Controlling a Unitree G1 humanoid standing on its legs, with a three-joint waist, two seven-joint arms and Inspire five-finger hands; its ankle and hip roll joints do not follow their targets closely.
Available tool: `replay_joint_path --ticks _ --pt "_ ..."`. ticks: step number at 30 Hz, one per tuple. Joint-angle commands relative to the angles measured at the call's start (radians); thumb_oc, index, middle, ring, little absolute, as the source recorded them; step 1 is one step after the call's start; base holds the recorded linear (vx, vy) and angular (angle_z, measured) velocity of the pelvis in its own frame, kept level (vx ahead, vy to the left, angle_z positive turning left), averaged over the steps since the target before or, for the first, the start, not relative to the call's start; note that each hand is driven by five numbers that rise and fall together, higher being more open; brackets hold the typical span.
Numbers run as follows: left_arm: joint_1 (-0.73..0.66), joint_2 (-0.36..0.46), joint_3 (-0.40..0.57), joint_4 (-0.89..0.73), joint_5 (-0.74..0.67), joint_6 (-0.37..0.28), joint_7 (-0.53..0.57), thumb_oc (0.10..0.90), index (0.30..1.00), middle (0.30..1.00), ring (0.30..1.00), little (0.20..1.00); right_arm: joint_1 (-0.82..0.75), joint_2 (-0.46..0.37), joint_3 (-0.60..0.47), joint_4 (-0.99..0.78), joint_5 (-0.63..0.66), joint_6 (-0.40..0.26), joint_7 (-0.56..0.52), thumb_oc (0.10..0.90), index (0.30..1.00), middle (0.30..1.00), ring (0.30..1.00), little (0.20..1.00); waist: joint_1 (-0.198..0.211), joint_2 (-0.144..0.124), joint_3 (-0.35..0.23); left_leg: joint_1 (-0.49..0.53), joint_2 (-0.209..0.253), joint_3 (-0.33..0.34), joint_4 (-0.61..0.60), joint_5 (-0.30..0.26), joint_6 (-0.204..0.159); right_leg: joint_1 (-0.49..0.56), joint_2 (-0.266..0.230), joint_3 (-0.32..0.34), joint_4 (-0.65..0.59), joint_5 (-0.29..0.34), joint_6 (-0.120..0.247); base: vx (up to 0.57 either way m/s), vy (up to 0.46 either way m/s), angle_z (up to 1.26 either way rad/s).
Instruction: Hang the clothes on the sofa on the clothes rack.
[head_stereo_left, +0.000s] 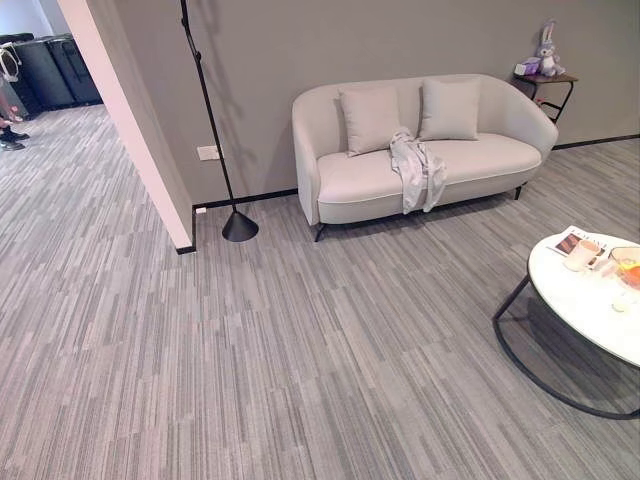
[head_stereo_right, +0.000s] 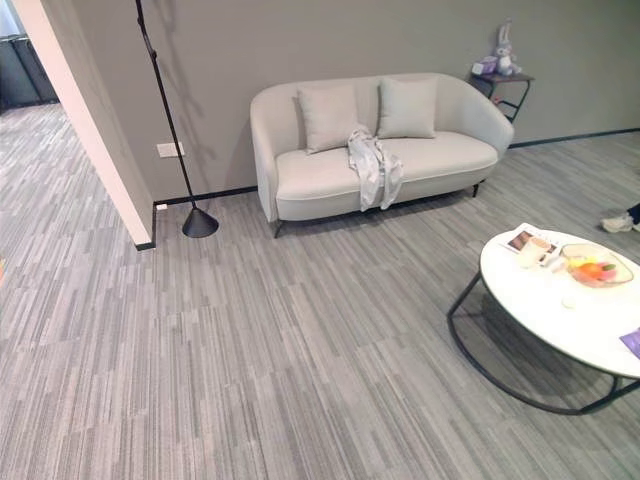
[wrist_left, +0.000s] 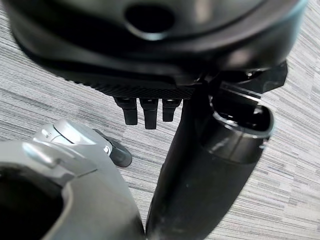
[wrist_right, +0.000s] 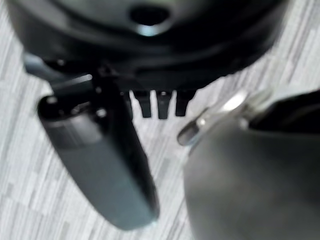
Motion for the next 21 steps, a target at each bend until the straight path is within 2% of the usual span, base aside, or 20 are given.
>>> replay_joint_path --ticks 1,7,9,13,21 --pt "-0.068 0.001 0.007 0.041 0.032 -0.044 0.003 0.800 0.900 0.900 0.900 0.900 -0.031 0.009 0.002 -0.005 -0.013 -0.015 0.008 0.800 0.900 0.900 0.900 0.900 0.026 -0.015 -0.015 -0.004 -0.007 -0.051 -0.027 -0.034 -0.030 -0.051 -0.031 -0.022 -0.011 0.016 0.093 0.00 0.000 0.00" --pt "-0.071 -0.002 -0.010 0.043 0.043 -0.046 -0.005 0.800 0.900 0.900 0.900 0.900 -0.041 0.000 0.013 0.005 -0.042 -0.016 0.012 0.800 0.900 0.900 0.900 0.900 0.030 -0.014 -0.016 -0.003 -0.009 -0.056 -0.027 -0.034 -0.028 -0.047 -0.034 -0.029 -0.011 0.015 0.093 0.00 0.001 0.01" --pt "-0.070 -0.013 -0.027 0.052 0.060 -0.045 -0.017 0.800 0.900 0.900 0.900 0.900 -0.042 -0.022 0.010 0.031 -0.095 -0.008 0.016 0.800 0.900 0.900 0.900 0.900 0.029 -0.008 -0.017 0.000 -0.011 -0.058 -0.027 -0.037 -0.026 -0.045 -0.036 -0.033 -0.011 0.013 0.095 0.00 0.008 0.02" --pt "-0.069 -0.029 -0.057 0.044 0.080 -0.045 -0.026 0.800 0.900 0.900 0.900 0.900 -0.047 -0.050 -0.012 0.059 -0.118 -0.009 0.008 0.800 0.900 0.900 0.900 0.900 0.031 0.007 -0.015 0.004 -0.014 -0.071 -0.027 -0.040 -0.022 -0.041 -0.039 -0.041 -0.011 0.012 0.096 0.01 0.016 0.01" --pt "-0.077 -0.032 -0.088 0.042 0.113 -0.047 -0.026 0.800 0.900 0.900 0.900 0.900 -0.055 -0.061 -0.002 0.060 -0.140 -0.008 0.009 0.800 0.900 0.900 0.900 0.900 0.025 0.014 -0.013 0.015 -0.015 -0.069 -0.027 -0.048 -0.019 -0.033 -0.040 -0.038 -0.011 0.009 0.096 0.00 0.003 0.01"
